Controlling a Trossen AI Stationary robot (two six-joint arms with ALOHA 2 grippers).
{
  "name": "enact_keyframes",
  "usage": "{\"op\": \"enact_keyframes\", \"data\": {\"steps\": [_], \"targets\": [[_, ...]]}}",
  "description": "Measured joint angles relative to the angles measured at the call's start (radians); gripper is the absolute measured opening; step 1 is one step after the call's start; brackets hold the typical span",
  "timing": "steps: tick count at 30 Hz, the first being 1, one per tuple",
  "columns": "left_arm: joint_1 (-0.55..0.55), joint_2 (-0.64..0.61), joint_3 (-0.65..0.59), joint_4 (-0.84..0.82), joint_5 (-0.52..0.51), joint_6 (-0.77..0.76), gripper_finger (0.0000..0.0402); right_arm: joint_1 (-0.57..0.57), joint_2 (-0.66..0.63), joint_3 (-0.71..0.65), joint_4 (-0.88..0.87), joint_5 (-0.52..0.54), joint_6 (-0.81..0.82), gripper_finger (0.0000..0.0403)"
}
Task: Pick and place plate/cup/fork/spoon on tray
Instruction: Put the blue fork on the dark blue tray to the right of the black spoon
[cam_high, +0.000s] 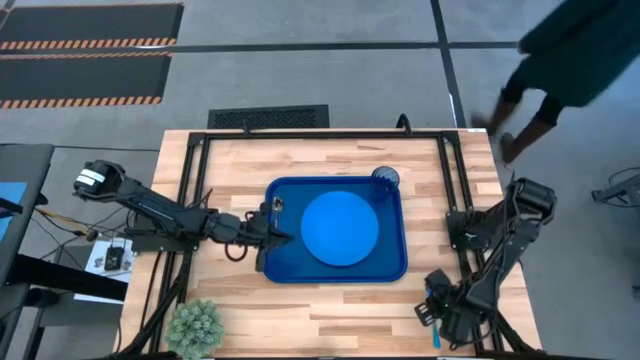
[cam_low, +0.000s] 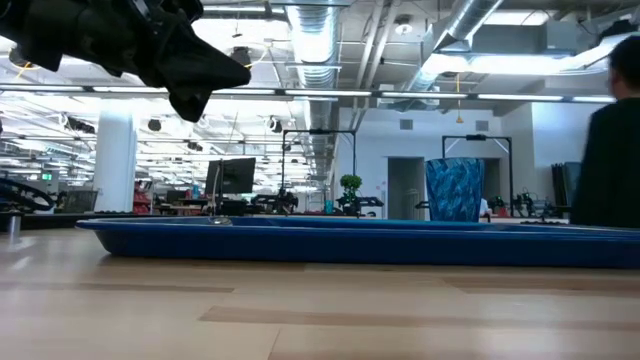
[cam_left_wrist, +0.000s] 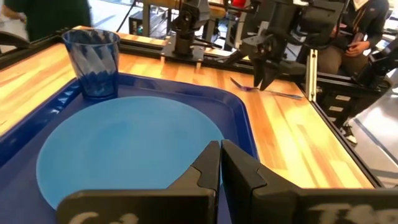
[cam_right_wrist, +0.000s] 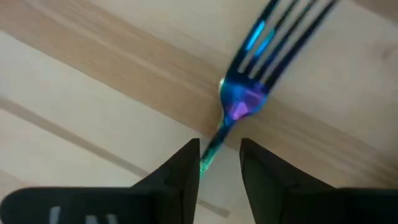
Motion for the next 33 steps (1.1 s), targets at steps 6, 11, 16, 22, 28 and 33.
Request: {"op": "enact_keyframes", "data": {"steps": [6,11,16,22,28,33], "targets": [[-0.016,0.000,0.000,-0.004,-0.004,0.004,0.0000,-0.019,0.030,0.002,0.025,-0.019,-0.007,0.0132],[-0.032,0.000,0.000,-0.008,-0.023,0.003,0.0000,-0.052,0.028,0.002,0.023,-0.029,-0.097,0.0076],[-0.053,0.000,0.000,-0.008,-0.056,0.000,0.0000,-0.088,0.028,0.039,0.013,-0.012,-0.205,0.0012],[-0.078,0.000,0.000,-0.009,-0.083,-0.001,0.0000,-0.156,0.028,0.109,0.007,-0.008,-0.368,0.0030],[-0.104,0.000,0.000,-0.010,-0.122,0.000,0.0000,-0.265,0.031,0.186,0.047,0.078,-0.643,0.0018],[-0.104,0.000,0.000,-0.011,-0.128,0.000,0.0000,-0.399,0.124,0.297,0.120,0.091,-0.979,0.0023]]}}
